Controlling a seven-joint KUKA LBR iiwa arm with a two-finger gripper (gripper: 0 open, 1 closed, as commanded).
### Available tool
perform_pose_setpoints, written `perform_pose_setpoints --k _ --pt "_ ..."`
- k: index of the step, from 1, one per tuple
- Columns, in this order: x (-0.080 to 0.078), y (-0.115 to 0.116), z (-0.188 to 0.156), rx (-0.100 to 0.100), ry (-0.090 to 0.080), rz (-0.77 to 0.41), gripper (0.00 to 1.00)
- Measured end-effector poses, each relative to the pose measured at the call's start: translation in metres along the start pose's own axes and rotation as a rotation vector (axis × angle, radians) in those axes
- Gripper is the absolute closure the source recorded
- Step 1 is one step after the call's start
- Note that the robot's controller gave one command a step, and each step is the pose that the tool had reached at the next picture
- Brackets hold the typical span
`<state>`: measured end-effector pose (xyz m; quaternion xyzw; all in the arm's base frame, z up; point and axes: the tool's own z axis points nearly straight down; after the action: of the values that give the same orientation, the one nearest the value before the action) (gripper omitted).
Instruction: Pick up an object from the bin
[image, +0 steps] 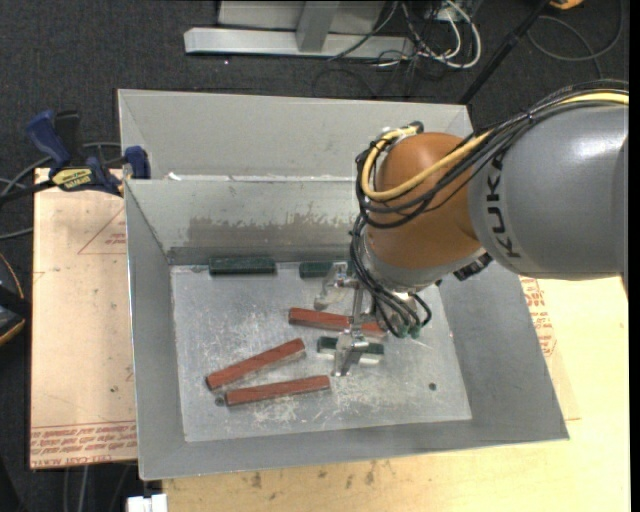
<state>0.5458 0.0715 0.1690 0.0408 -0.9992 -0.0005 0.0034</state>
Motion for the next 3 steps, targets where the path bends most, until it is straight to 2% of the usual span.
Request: perform_pose_setpoints --k 1,2,3 --pt "-0.001 0.000 -0.005 0.000 -0.007 0.001 0.00" --pt "-0.050 -0.012 0.084 -0.006 -0.044 0.045 1.00" --pt "-0.045 -0.012 0.086 -0.005 -0.024 0.042 0.00"
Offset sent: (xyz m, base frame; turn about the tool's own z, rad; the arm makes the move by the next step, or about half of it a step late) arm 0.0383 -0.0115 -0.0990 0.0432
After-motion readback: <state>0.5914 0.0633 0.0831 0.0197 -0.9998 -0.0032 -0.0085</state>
